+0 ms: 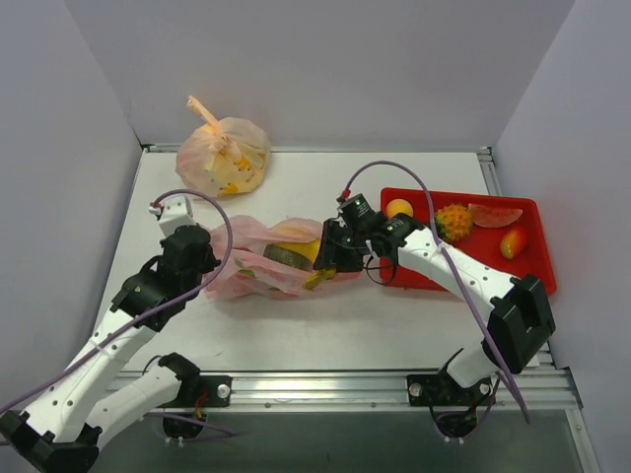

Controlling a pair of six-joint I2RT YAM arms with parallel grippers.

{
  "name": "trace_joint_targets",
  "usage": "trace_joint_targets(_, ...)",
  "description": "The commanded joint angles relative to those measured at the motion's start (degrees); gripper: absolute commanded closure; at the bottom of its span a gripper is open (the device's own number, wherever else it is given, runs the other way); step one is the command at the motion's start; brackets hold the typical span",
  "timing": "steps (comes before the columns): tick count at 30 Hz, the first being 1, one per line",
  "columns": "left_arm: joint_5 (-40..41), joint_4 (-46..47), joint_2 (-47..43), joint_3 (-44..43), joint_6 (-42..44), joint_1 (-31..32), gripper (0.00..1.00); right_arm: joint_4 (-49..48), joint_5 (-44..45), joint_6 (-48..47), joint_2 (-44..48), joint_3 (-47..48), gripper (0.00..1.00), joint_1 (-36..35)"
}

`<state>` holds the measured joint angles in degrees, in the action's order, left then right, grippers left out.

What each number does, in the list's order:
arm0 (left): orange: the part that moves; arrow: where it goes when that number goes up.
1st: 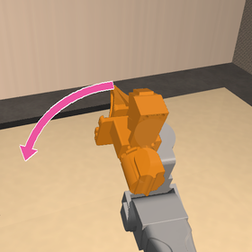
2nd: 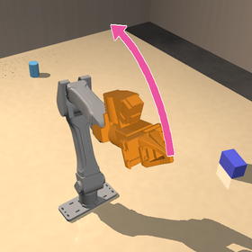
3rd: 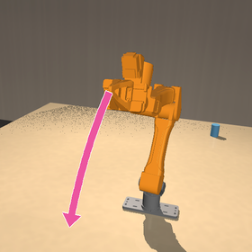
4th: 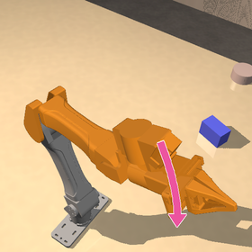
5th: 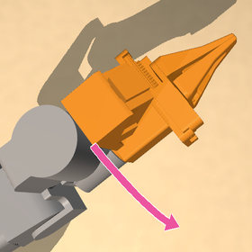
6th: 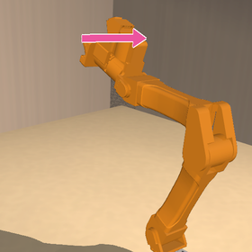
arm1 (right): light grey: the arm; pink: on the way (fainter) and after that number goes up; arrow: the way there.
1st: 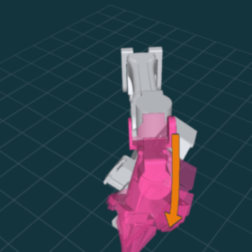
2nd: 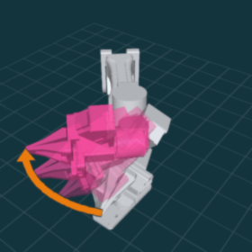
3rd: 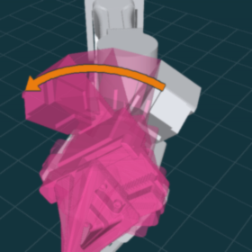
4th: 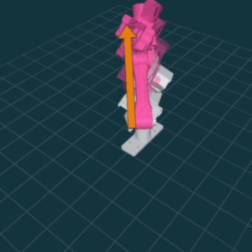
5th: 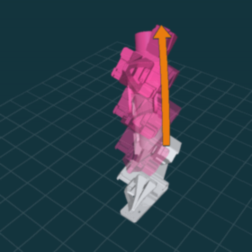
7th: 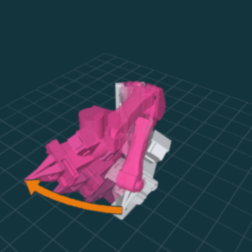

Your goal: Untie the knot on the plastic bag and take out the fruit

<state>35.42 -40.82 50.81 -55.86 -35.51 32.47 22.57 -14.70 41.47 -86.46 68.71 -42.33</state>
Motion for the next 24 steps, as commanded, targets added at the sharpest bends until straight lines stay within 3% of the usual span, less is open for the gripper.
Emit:
trace_joint_targets(1,5.9,2.4,-7.7,3.7,1.1,-1.3,1.00,6.7,4.2,-2.1,-0.8,-0.9,1.00,2.8)
trace_joint_targets(7,8.0,2.1,-14.2,7.4,0.3,-1.4,1.00,11.1,-0.5,-12.5,-5.6,4.3,1.00,1.4)
trace_joint_targets(13,7.2,2.1,-10.5,5.9,1.8,-1.4,1.00,9.0,-6.7,-22.7,-2.5,3.3,1.00,-1.5)
trace_joint_targets(24,9.0,0.6,-6.8,4.3,3.5,-2.1,1.00,5.3,-25.6,-32.1,4.0,2.0,1.00,0.7)
